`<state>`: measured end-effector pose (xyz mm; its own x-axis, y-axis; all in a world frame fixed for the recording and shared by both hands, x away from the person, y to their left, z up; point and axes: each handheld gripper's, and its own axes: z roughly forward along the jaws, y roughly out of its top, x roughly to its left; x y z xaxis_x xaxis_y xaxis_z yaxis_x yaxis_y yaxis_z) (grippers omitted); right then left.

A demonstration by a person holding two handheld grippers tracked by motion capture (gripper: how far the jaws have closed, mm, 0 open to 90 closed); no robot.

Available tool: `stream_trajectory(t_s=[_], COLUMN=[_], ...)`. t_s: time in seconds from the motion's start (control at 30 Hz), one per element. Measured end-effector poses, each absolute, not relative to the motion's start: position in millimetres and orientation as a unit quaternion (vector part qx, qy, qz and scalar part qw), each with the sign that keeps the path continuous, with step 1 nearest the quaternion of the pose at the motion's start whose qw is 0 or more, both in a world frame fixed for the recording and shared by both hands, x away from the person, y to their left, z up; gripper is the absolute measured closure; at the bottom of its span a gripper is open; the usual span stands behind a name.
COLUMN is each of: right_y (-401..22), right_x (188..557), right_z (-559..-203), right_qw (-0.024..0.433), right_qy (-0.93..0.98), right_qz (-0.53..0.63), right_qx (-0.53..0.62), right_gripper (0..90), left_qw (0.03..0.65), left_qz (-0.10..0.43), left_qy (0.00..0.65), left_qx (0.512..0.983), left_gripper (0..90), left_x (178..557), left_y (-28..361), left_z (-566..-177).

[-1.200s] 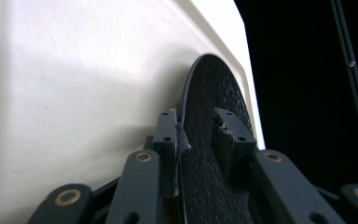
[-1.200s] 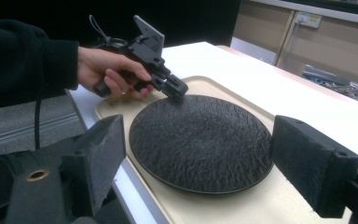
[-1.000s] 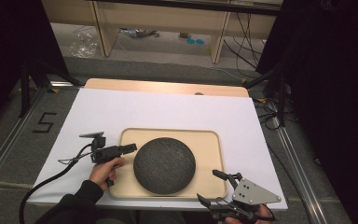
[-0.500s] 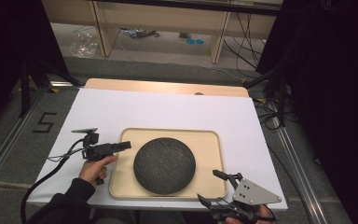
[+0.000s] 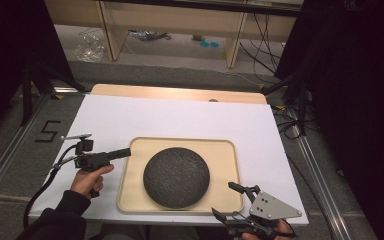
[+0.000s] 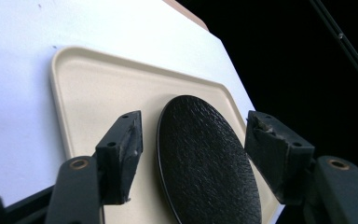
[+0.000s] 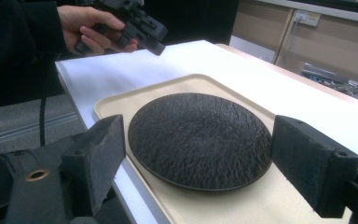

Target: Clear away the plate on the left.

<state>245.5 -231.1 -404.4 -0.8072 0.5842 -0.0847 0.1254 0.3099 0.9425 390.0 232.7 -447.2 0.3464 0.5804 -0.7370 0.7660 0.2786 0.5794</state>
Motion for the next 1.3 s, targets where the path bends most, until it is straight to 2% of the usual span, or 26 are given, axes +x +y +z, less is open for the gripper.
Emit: stream_trajectory(t_s=[0.1, 0.4, 0.53, 0.7, 0.97, 1.3], right_y=[-231.3, -230.6, -230.5, -230.2, -230.1, -230.8], right_x=[245.5, 245.1, 245.0, 245.0, 245.3, 245.0], right_z=[-403.8, -405.0, -405.2, -405.5, -405.2, -404.4], right_qw=[0.211, 0.211, 0.211, 0.210, 0.211, 0.210], right_qy=[0.781, 0.779, 0.780, 0.781, 0.780, 0.782], right_qz=[0.542, 0.544, 0.543, 0.542, 0.543, 0.542], right_qx=[0.227, 0.230, 0.229, 0.229, 0.229, 0.226], right_gripper=[19.4, 19.4, 19.4, 19.5, 19.6, 19.5], left_qw=[0.567, 0.572, 0.576, 0.579, 0.601, 0.602], left_qz=[-0.061, -0.038, -0.015, 0.008, 0.025, 0.043], left_qy=[0.551, 0.545, 0.530, 0.516, 0.500, 0.472], left_qx=[0.609, 0.612, 0.622, 0.631, 0.623, 0.643], left_gripper=[35.2, 33.3, 28.6, 26.8, 21.8, 18.7], left_x=[386.7, 377.4, 371.7, 362.0, 349.0, 335.5], left_y=[237.9, 248.6, 254.8, 261.4, 270.1, 271.9], left_z=[-443.7, -435.5, -431.2, -426.8, -421.7, -418.0])
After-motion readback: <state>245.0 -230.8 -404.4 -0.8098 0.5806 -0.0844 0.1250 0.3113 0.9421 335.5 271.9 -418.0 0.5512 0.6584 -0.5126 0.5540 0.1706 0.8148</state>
